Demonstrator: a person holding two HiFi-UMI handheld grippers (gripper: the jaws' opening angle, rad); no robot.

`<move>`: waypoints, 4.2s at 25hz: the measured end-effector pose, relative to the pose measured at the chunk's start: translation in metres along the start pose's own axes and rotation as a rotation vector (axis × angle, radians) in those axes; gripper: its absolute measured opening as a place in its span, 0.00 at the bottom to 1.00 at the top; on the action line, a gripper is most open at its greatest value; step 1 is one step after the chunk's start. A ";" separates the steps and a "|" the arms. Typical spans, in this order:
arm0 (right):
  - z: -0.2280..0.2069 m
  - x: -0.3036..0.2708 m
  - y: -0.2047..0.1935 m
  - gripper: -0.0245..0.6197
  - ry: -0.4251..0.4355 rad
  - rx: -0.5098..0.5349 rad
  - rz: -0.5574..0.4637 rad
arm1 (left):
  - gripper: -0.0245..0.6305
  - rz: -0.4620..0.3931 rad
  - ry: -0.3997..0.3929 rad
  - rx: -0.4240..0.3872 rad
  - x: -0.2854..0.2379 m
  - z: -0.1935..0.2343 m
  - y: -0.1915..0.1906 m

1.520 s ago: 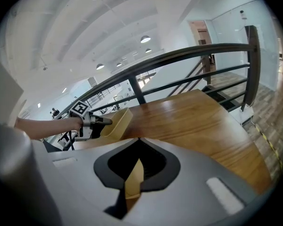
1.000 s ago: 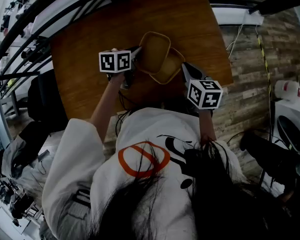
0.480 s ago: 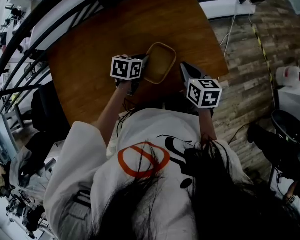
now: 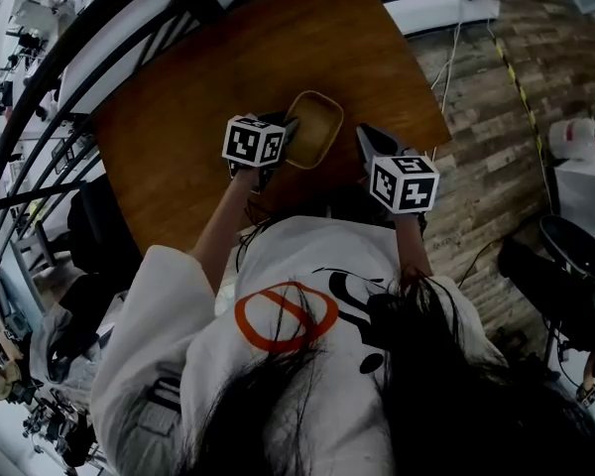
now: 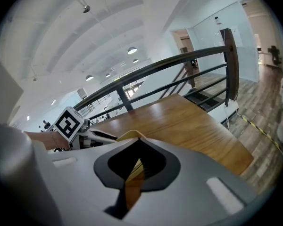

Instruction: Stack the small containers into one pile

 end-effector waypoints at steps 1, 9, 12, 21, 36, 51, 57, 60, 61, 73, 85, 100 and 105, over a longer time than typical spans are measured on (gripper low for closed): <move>-0.001 0.000 0.000 0.07 0.001 0.000 0.000 | 0.25 0.007 -0.005 -0.011 -0.002 -0.002 0.000; 0.003 -0.005 0.003 0.07 0.016 0.013 0.006 | 0.33 -0.027 0.004 -0.076 0.011 -0.010 0.003; 0.006 -0.007 0.005 0.07 0.023 0.022 0.005 | 0.33 -0.067 0.019 -0.087 0.022 -0.010 0.003; 0.027 -0.012 0.004 0.07 0.043 0.058 0.006 | 0.33 -0.198 0.016 -0.114 0.065 -0.022 -0.007; 0.082 -0.007 -0.016 0.07 0.033 0.095 0.022 | 0.28 -0.294 -0.047 -0.130 0.116 -0.025 -0.051; 0.113 -0.014 -0.009 0.07 0.095 0.184 0.052 | 0.20 -0.396 -0.085 -0.120 0.141 -0.044 -0.053; 0.111 0.003 -0.011 0.07 0.114 0.195 0.033 | 0.20 -0.420 -0.072 -0.114 0.143 -0.062 -0.053; 0.103 0.018 -0.014 0.07 0.118 0.199 0.016 | 0.20 -0.444 -0.060 -0.117 0.144 -0.079 -0.051; 0.101 0.024 -0.017 0.07 0.120 0.200 0.012 | 0.20 -0.448 -0.058 -0.116 0.143 -0.086 -0.052; 0.056 0.120 -0.059 0.07 0.176 0.202 -0.032 | 0.20 -0.455 -0.004 -0.101 0.131 -0.198 -0.087; 0.047 0.205 -0.126 0.07 0.270 0.198 -0.034 | 0.20 -0.443 0.031 -0.082 0.132 -0.300 -0.149; 0.062 0.251 -0.160 0.07 0.303 0.237 -0.077 | 0.20 -0.433 0.039 -0.129 0.148 -0.349 -0.188; 0.060 0.256 -0.157 0.07 0.306 0.247 -0.099 | 0.20 -0.435 0.043 -0.149 0.147 -0.355 -0.184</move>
Point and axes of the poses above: the fingertips, and each gripper's own axes: x backward along the fingers, z to its left, y out of its top, the point moved 7 cm from there along x, backward along the fingers, and after that the axes turned 2 degrees about x, right-handed, at the moved point
